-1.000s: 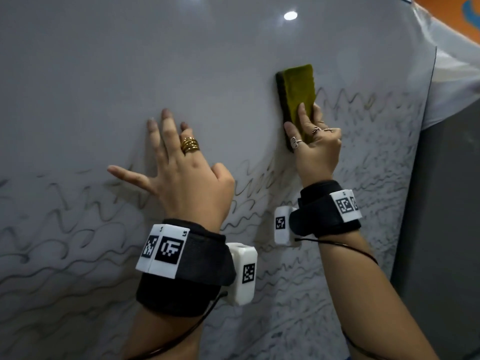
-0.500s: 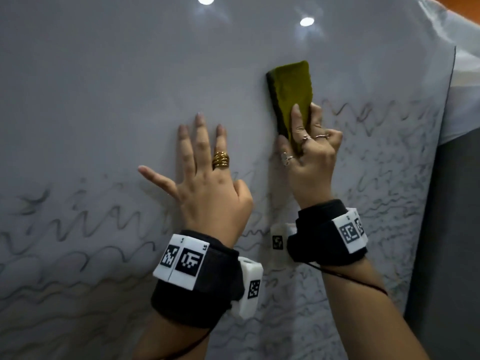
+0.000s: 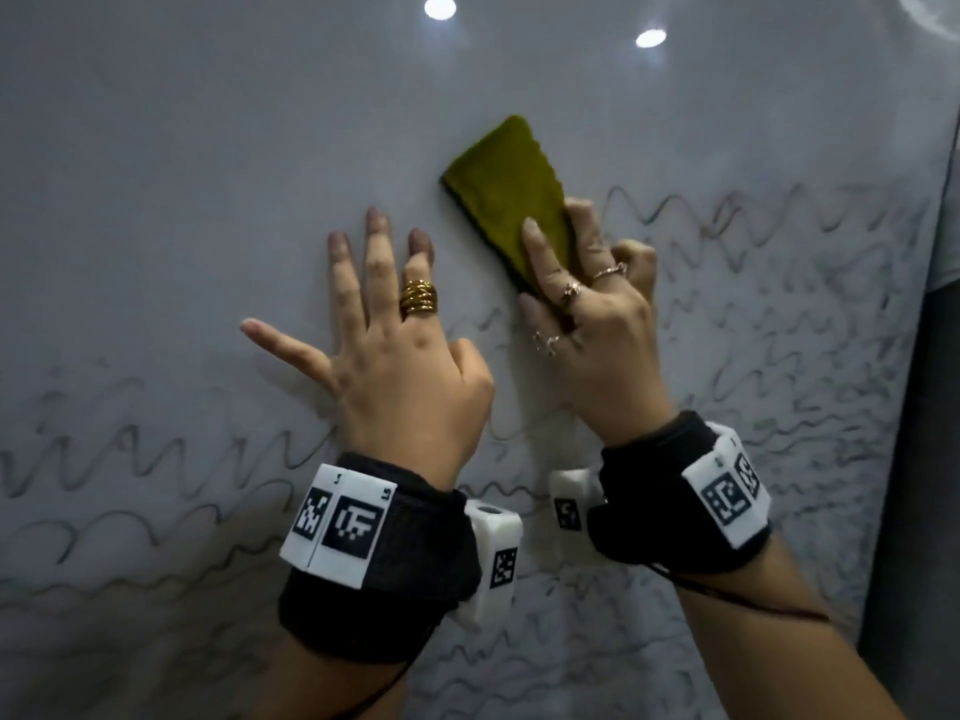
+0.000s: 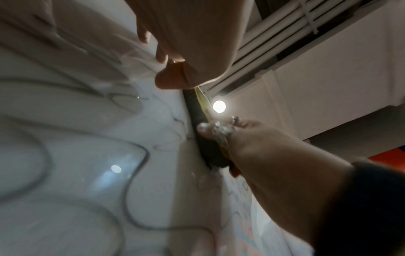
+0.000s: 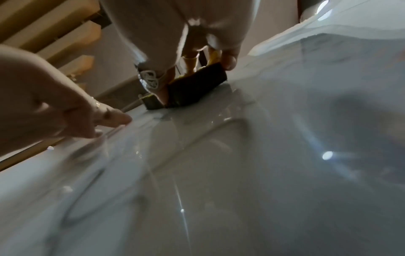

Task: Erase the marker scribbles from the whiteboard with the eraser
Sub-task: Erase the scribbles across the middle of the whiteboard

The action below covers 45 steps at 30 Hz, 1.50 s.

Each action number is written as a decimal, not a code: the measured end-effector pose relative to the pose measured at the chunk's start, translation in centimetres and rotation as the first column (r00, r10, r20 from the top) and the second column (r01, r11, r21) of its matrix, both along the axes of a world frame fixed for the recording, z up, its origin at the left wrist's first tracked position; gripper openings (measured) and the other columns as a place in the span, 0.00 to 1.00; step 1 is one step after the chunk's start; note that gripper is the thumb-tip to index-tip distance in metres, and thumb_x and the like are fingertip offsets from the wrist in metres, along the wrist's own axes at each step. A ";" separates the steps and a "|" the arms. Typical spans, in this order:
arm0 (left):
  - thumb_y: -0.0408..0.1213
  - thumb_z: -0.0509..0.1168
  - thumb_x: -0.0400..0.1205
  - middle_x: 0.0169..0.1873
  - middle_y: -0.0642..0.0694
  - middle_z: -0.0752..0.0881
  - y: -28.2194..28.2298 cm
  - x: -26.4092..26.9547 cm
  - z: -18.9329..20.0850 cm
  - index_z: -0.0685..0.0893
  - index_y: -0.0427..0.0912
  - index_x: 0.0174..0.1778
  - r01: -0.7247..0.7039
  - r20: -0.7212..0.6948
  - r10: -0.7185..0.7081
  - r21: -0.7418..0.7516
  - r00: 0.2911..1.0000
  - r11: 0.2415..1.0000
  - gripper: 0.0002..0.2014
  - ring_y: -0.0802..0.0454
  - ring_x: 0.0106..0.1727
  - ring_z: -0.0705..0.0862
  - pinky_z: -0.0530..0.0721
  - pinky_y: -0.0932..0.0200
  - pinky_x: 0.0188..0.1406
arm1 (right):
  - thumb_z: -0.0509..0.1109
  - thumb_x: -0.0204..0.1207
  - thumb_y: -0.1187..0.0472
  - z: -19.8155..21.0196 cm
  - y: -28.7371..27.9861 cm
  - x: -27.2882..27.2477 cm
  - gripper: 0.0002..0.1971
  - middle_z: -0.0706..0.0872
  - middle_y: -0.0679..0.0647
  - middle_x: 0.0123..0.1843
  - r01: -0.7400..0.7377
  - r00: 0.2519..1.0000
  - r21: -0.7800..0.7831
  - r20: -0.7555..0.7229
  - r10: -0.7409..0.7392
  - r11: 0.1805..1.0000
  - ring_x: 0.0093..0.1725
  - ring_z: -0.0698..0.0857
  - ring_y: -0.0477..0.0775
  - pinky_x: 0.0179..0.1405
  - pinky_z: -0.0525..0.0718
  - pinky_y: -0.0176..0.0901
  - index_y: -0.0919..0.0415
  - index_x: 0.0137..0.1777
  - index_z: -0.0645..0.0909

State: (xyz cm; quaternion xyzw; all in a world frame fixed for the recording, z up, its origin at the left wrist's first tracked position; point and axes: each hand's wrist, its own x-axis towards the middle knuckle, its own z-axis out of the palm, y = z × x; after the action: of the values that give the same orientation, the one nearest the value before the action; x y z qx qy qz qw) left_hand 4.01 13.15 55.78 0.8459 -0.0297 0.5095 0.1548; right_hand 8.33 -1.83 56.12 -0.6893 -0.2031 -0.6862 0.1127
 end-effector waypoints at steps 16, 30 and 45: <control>0.43 0.53 0.70 0.83 0.49 0.50 -2.8 0.7 0.2 0.66 0.45 0.76 -0.020 0.068 0.033 -0.183 0.997 0.983 0.34 0.49 0.83 0.44 0.31 0.19 0.64 | 0.64 0.76 0.51 0.0 -6.5 -0.6 0.23 0.74 0.52 0.76 0.096 0.994 -0.079 -0.048 -0.100 0.992 0.55 0.68 0.60 0.45 0.83 0.51 0.44 0.72 0.75; 0.45 0.43 0.69 0.81 0.51 0.58 -9.4 0.8 1.5 0.62 0.48 0.80 0.064 0.071 -0.069 0.058 0.995 0.996 0.38 0.51 0.82 0.54 0.26 0.23 0.64 | 0.61 0.78 0.45 -1.3 -11.2 -0.2 0.23 0.73 0.52 0.76 0.058 0.996 0.031 -0.068 -0.056 0.998 0.53 0.69 0.60 0.50 0.76 0.44 0.44 0.73 0.73; 0.45 0.49 0.68 0.82 0.39 0.44 -13.3 1.7 1.7 0.62 0.65 0.78 -0.010 0.023 0.010 -0.013 1.000 1.000 0.37 0.38 0.82 0.38 0.30 0.19 0.63 | 0.62 0.77 0.47 -1.1 -17.4 0.2 0.23 0.69 0.44 0.73 0.085 0.995 0.121 -0.067 -0.077 0.989 0.51 0.75 0.65 0.57 0.64 0.29 0.47 0.72 0.74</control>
State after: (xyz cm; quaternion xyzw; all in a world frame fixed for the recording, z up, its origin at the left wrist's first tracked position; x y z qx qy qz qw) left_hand 5.73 -0.11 57.51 0.8391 -0.0239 0.5202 0.1572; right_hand 8.50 -19.20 54.98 -0.7095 -0.1283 -0.6800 0.1335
